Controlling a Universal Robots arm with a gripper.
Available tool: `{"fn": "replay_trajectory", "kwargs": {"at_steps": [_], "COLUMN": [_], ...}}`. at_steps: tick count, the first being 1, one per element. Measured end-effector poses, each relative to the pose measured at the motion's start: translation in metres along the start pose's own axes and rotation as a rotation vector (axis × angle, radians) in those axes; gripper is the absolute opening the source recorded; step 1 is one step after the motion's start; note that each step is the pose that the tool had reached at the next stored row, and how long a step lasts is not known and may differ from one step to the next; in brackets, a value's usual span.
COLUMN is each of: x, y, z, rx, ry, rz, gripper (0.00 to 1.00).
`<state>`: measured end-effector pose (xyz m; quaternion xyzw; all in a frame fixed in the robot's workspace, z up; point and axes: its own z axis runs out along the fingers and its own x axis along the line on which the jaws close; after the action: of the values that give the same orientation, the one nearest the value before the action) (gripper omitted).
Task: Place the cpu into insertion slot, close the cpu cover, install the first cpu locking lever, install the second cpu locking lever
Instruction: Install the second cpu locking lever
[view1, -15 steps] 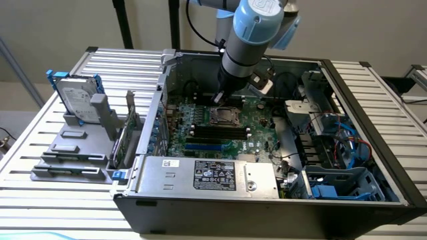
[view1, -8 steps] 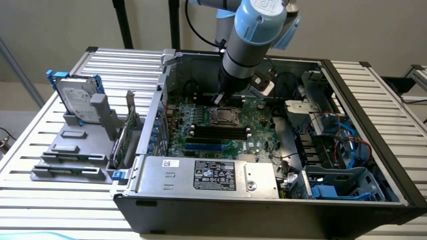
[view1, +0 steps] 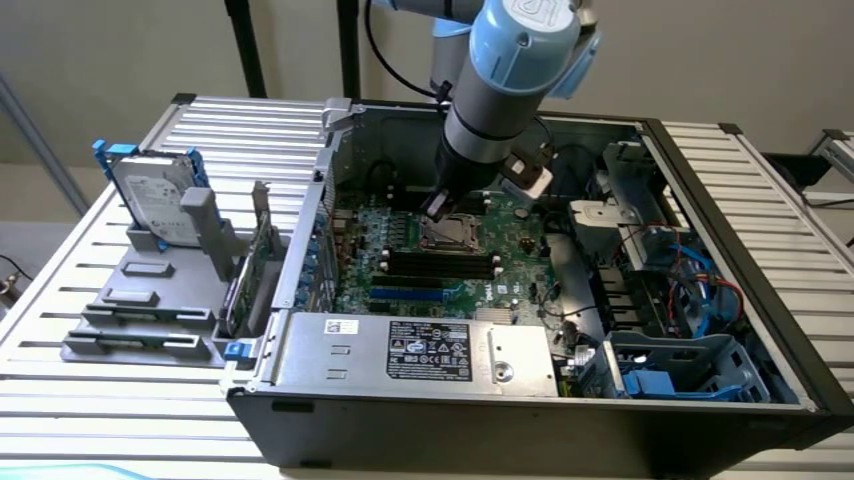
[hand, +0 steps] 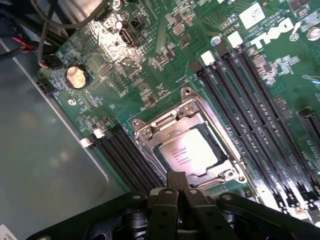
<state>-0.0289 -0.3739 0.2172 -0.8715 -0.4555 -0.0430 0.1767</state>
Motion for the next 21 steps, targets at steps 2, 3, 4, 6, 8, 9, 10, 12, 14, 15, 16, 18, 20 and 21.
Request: {"fn": "replay_trajectory", "kwargs": {"at_steps": [2, 3, 4, 6, 8, 9, 10, 12, 14, 15, 16, 18, 20, 21], "x": [-0.005, -0.007, -0.009, -0.014, -0.018, -0.020, -0.022, -0.026, -0.031, -0.033, -0.034, -0.038, -0.042, -0.043], "y": [0.0003, 0.0006, 0.0009, 0.0020, 0.0032, 0.0038, 0.0045, 0.0061, 0.0077, 0.0083, 0.0087, 0.0086, 0.0077, 0.0070], "z": [-0.0034, -0.0054, -0.0077, -0.0131, -0.0194, -0.0226, -0.0259, -0.0328, -0.0388, -0.0408, -0.0422, -0.0437, -0.0444, -0.0445], "rx": [0.0001, 0.0001, 0.0001, 0.0001, 0.0001, 0.0000, 0.0001, 0.0001, 0.0001, 0.0001, 0.0000, 0.0001, 0.0008, 0.0010], "ry": [0.0000, 0.0000, -0.0001, 0.0001, 0.0000, 0.0000, 0.0000, 0.0000, 0.0000, 0.0000, -0.0001, -0.0002, -0.0004, -0.0005], "rz": [0.000, 0.000, 0.000, 0.000, 0.000, 0.000, 0.000, 0.000, 0.000, 0.000, 0.000, 0.000, 0.000, 0.000], "gripper": [0.11, 0.11, 0.11, 0.11, 0.11, 0.11, 0.11, 0.11, 0.11, 0.11, 0.11, 0.11, 0.11, 0.11]}}
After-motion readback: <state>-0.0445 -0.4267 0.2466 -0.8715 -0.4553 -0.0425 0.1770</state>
